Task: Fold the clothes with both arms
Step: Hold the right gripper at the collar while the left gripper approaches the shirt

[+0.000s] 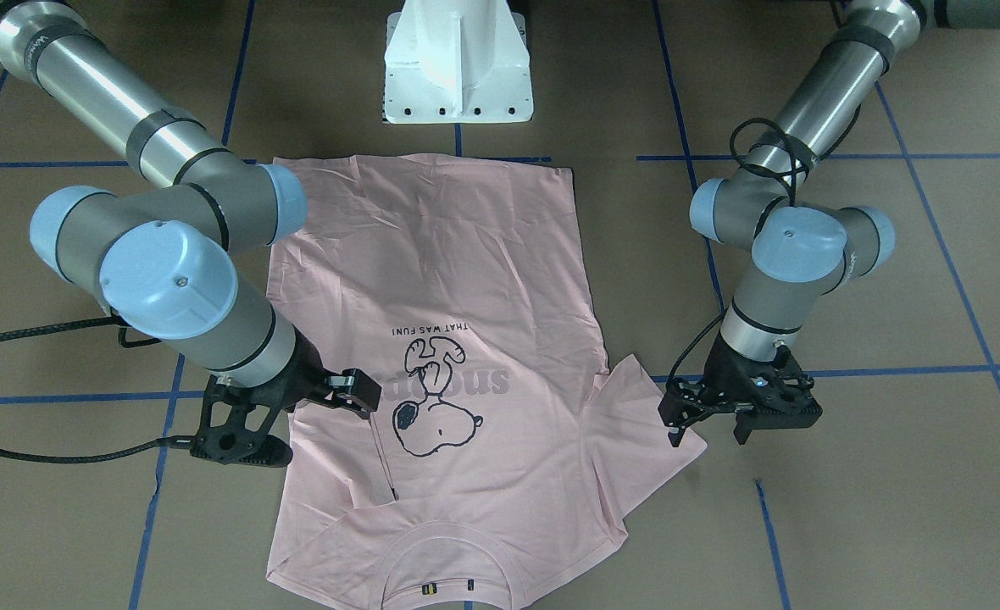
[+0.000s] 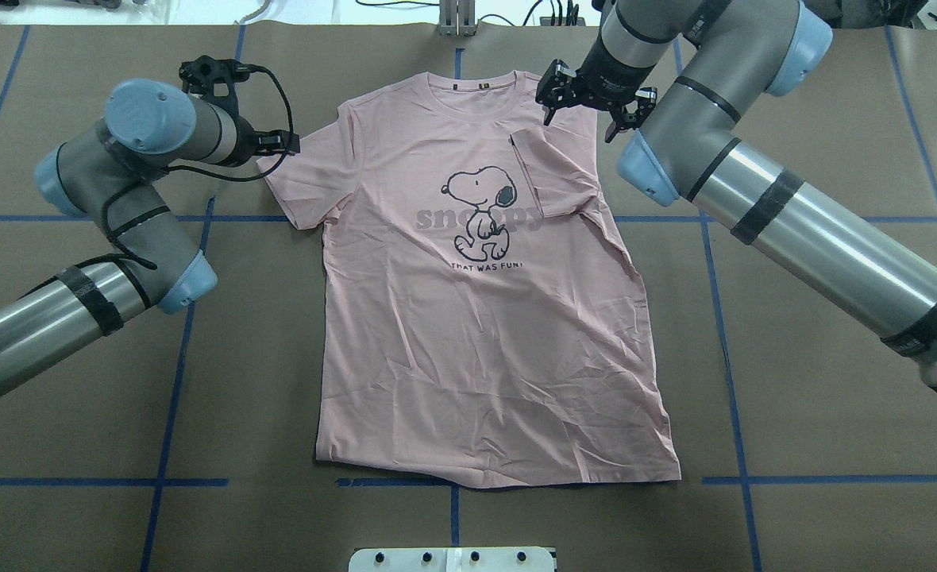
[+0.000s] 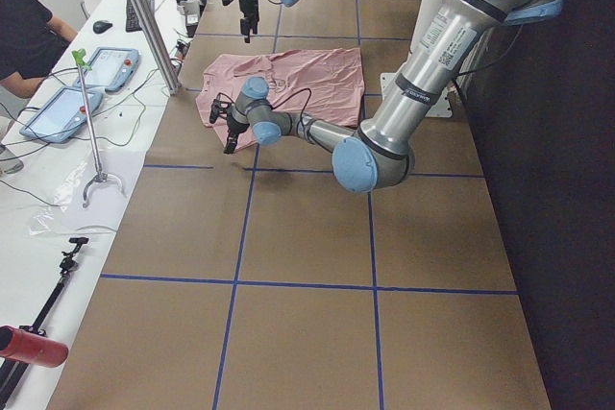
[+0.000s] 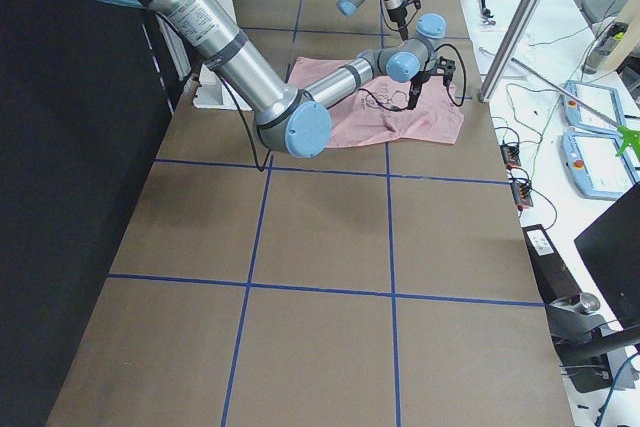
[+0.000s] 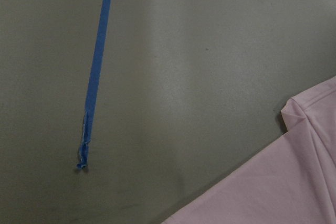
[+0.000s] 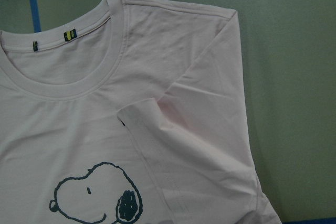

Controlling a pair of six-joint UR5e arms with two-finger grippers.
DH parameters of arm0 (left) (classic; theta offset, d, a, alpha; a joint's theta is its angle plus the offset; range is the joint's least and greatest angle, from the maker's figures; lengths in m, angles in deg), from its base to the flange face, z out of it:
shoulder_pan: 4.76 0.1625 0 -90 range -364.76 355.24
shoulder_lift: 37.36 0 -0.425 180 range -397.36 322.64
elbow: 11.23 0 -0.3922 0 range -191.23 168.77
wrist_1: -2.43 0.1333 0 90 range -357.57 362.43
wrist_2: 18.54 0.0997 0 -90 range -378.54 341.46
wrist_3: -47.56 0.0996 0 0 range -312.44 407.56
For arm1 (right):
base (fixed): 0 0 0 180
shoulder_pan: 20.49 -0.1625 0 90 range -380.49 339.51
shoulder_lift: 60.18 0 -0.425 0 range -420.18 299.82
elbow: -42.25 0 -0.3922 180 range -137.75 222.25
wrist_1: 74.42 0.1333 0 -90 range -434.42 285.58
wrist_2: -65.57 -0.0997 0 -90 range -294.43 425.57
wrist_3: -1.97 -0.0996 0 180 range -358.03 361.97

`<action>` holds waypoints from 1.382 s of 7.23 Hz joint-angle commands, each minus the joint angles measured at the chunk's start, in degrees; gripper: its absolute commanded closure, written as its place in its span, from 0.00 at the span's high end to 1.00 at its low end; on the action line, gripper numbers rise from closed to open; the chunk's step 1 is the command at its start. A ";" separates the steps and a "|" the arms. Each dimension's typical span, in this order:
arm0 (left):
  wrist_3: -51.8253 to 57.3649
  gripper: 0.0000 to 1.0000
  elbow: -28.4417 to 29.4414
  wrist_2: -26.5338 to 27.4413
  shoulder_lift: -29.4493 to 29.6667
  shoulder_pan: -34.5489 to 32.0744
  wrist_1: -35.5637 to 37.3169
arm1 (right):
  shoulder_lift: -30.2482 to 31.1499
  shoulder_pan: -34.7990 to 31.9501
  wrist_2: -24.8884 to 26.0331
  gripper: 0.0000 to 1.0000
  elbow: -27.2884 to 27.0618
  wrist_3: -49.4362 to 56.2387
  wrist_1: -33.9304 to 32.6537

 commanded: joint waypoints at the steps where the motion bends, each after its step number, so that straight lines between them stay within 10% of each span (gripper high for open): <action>1: 0.16 0.97 2.21 0.36 0.70 0.36 -0.22 | 0.34 -0.81 -0.56 1.00 -0.36 -0.06 -0.34; 4: 0.51 0.74 2.48 0.27 0.79 0.36 -0.22 | 0.33 -0.90 -0.47 1.00 -0.71 -0.14 -0.34; 7: 0.59 0.08 2.04 -0.34 1.40 0.36 0.30 | 0.51 -0.90 -0.38 1.00 -0.80 -0.06 -0.34; 10: 0.51 0.00 1.17 -2.43 1.75 0.36 1.61 | 1.64 -0.90 -0.12 1.00 -1.58 -0.15 -0.16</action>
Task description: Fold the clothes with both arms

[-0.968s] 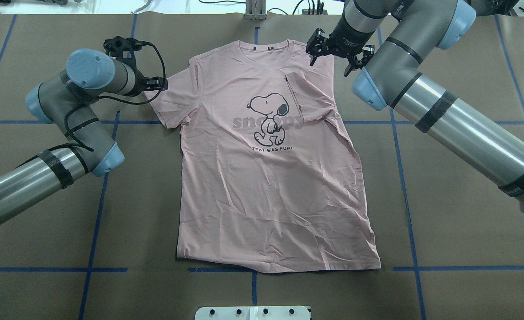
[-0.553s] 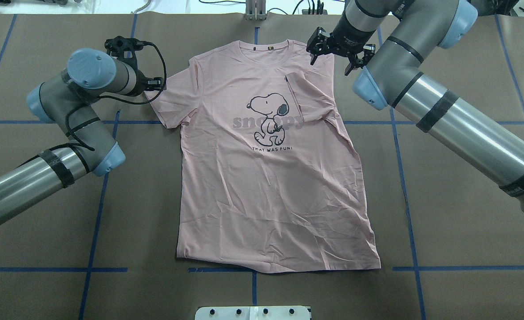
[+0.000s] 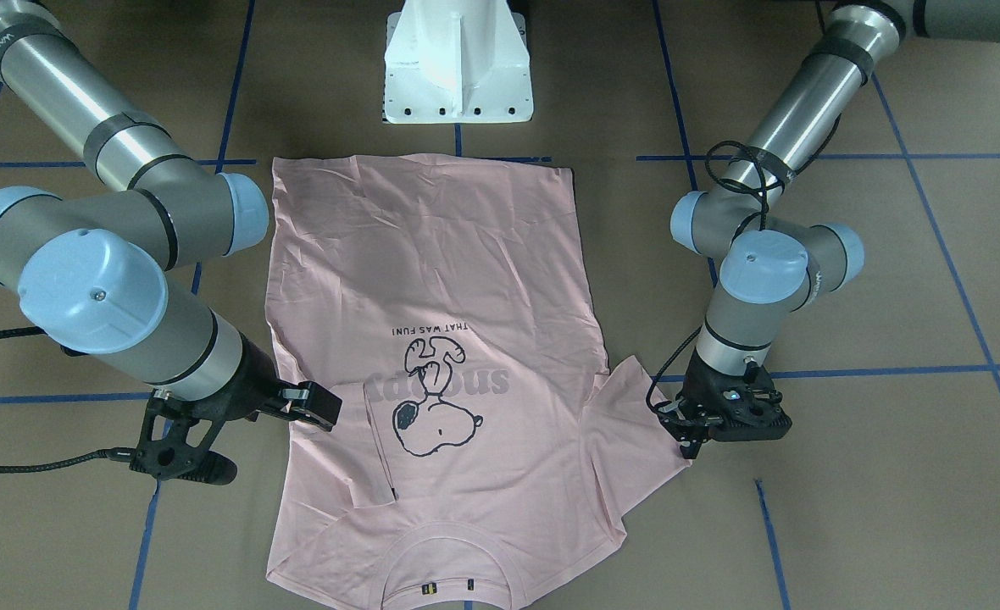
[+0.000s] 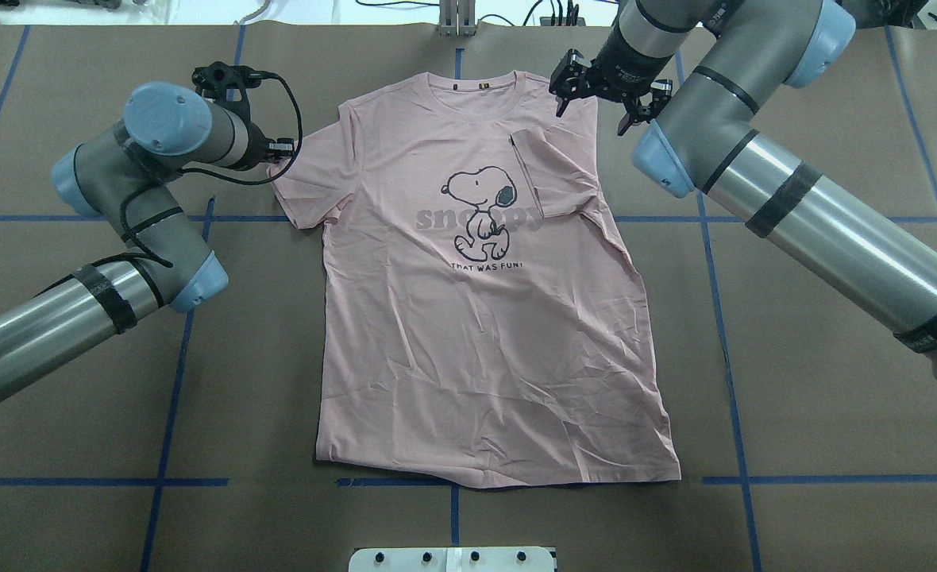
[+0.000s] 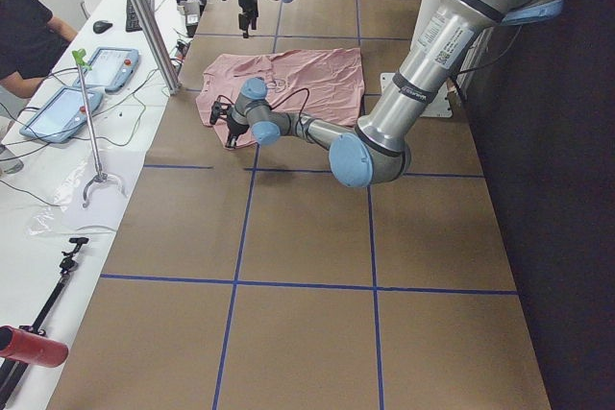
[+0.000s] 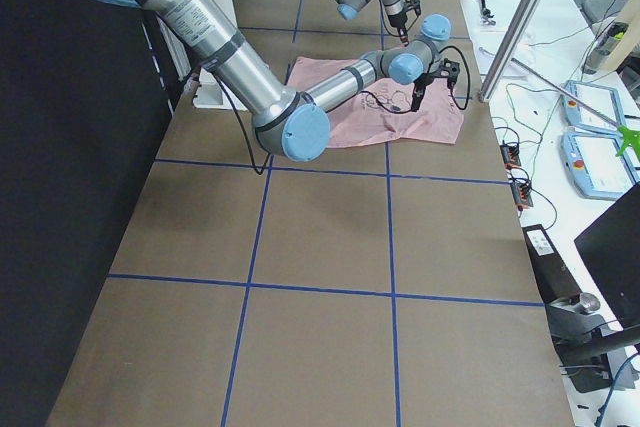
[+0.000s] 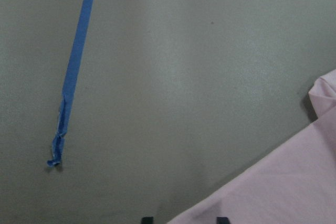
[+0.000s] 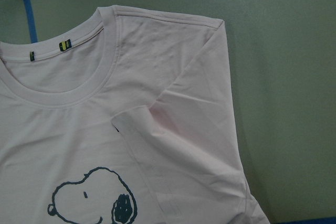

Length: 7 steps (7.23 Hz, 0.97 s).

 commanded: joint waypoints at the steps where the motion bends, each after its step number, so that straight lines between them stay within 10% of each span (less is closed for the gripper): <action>1: -0.37 0.00 -4.84 -3.41 0.33 0.00 5.73 | 1.63 -0.09 0.31 1.00 -1.27 0.06 0.25; 3: -6.39 0.00 -10.78 -4.83 7.74 0.96 19.27 | 3.91 -0.17 0.40 1.00 -3.81 0.32 0.43; 5: -15.73 0.00 6.69 -4.31 22.75 5.70 16.44 | 8.12 -1.75 -0.39 1.00 -7.59 5.22 0.26; 7: -19.70 0.00 9.52 -3.52 22.92 5.63 11.49 | 8.93 -1.76 0.74 1.00 -7.60 5.24 0.34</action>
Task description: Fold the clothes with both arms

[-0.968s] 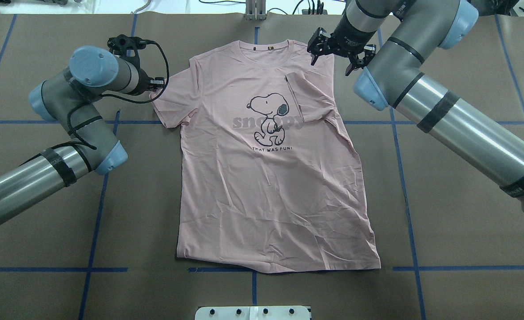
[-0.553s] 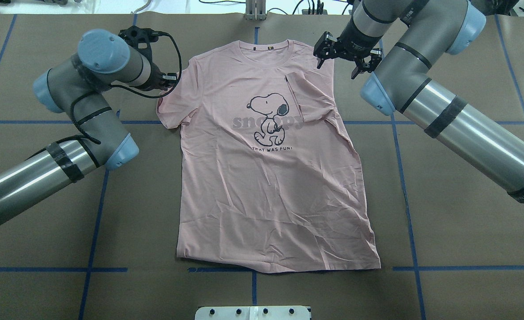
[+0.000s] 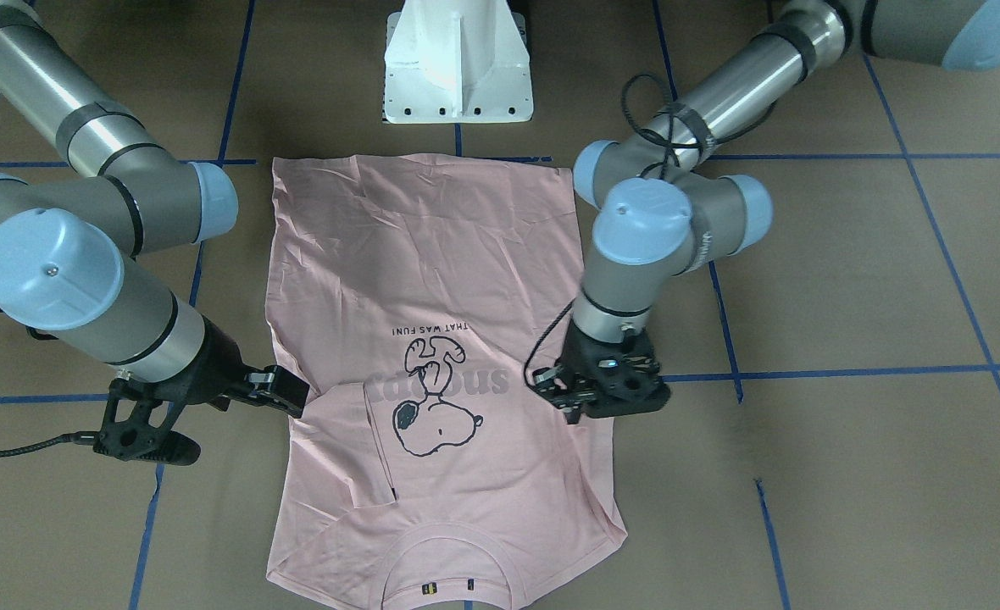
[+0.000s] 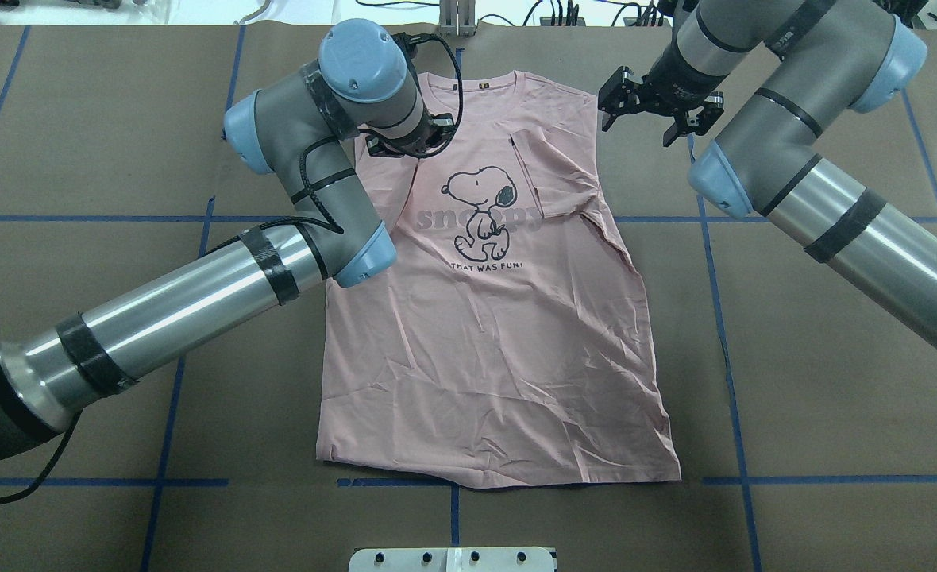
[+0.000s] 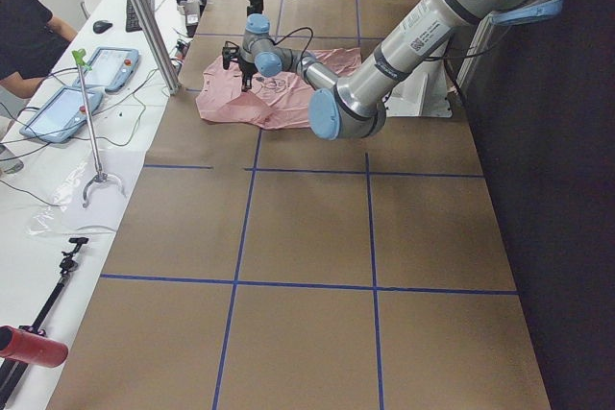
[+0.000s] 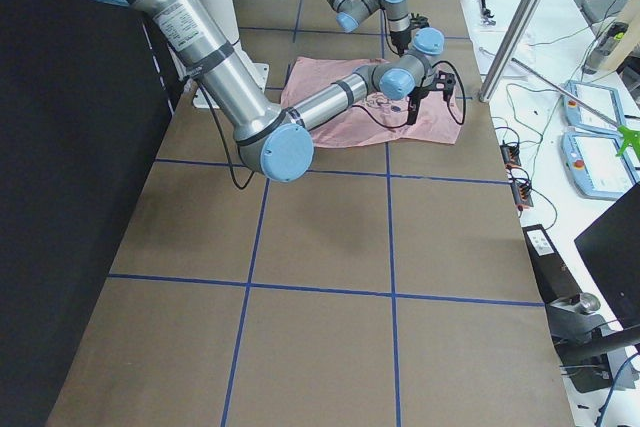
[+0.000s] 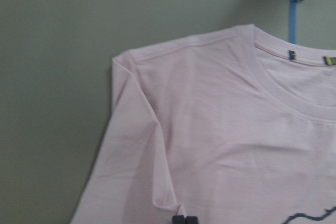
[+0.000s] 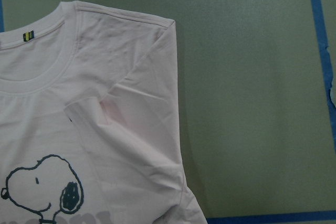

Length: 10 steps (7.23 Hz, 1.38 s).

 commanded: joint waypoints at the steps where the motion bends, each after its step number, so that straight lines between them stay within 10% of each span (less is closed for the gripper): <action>1: -1.93 0.64 2.39 2.44 0.61 0.03 -2.14 | 0.74 0.27 1.73 1.00 -0.25 0.18 0.05; 2: -1.57 1.00 1.26 2.72 -0.27 0.29 -3.88 | 1.09 0.62 1.82 1.00 -0.25 0.27 0.31; 5: -2.53 1.00 -17.05 0.19 -8.93 3.09 1.59 | 9.65 4.73 4.00 1.00 -10.91 -0.96 0.40; 10: -2.01 1.00 -50.39 -0.54 -33.38 8.64 14.00 | 30.96 32.99 27.78 1.00 -36.79 -26.21 0.67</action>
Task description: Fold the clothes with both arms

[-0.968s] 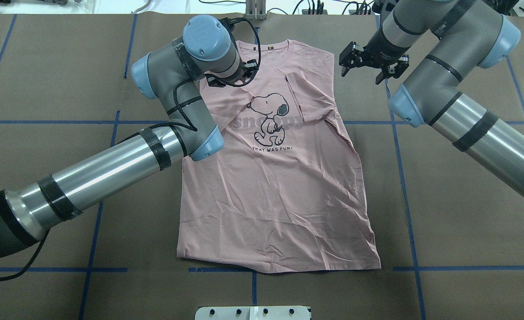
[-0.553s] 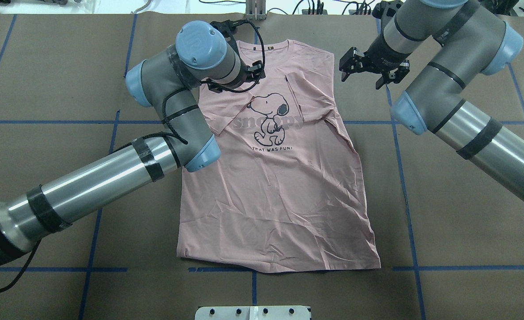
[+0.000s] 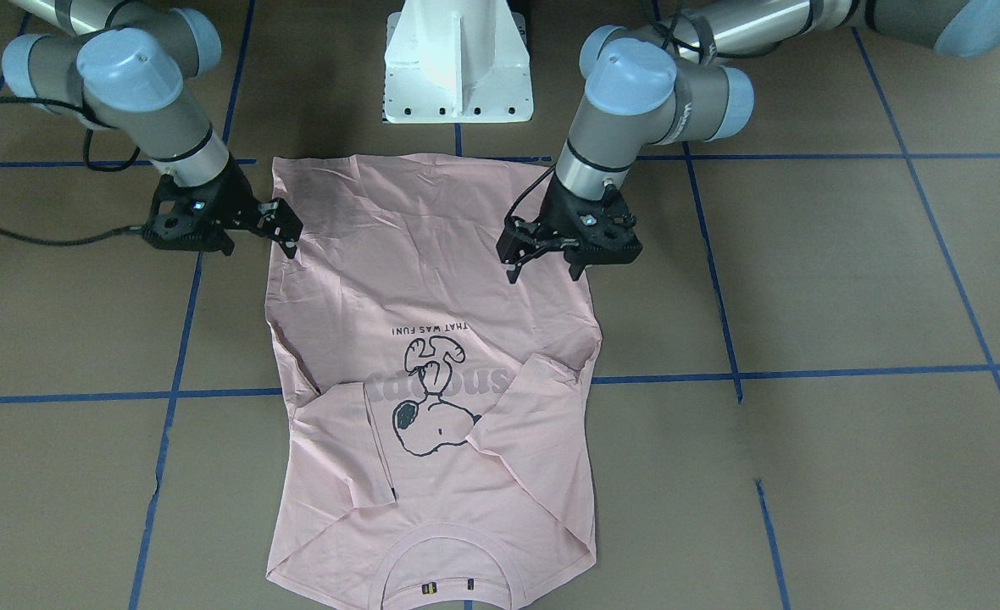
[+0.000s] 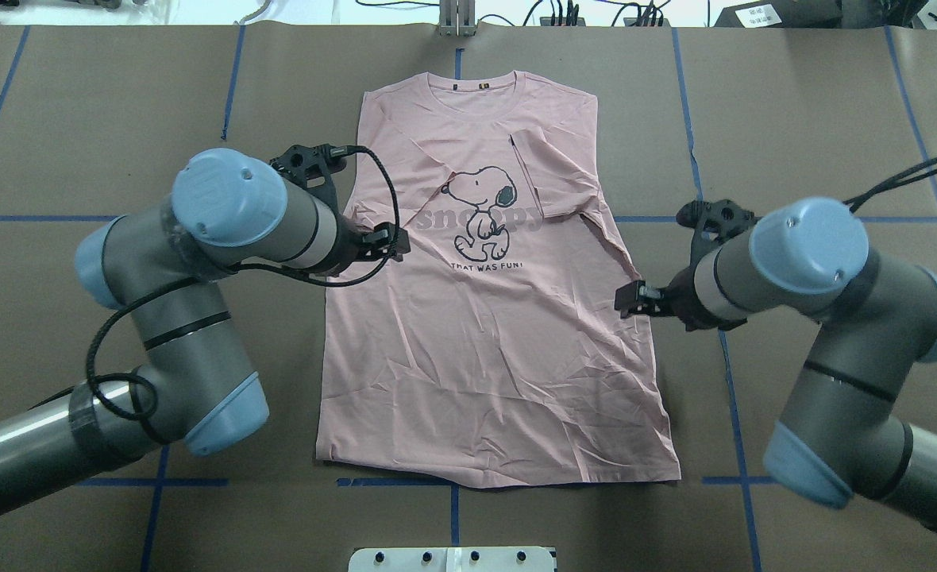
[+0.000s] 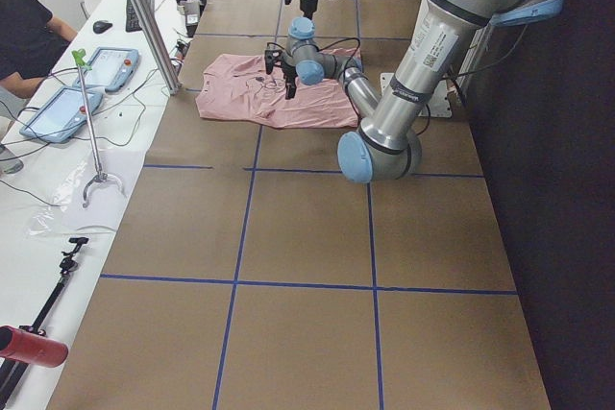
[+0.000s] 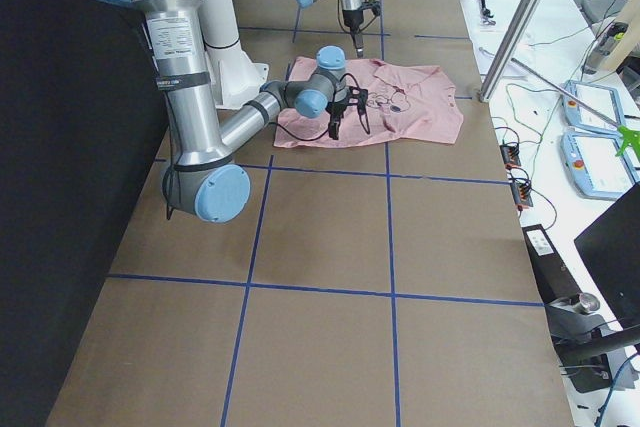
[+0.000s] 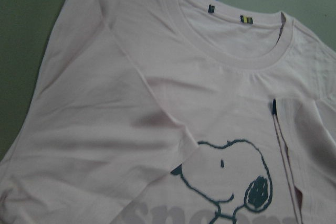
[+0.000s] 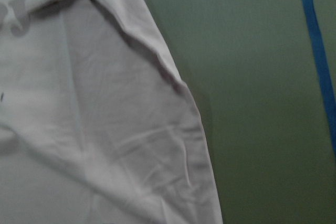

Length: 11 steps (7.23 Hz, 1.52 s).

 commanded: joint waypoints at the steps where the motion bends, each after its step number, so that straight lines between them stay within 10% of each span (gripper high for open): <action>1: -0.01 1.00 -9.33 1.15 -5.85 1.02 4.84 | 4.89 13.93 11.75 1.00 -5.53 -11.77 0.08; 11: -0.80 1.00 -13.40 0.45 -5.77 1.38 5.48 | 8.77 18.91 11.37 0.98 -5.81 -14.63 -0.71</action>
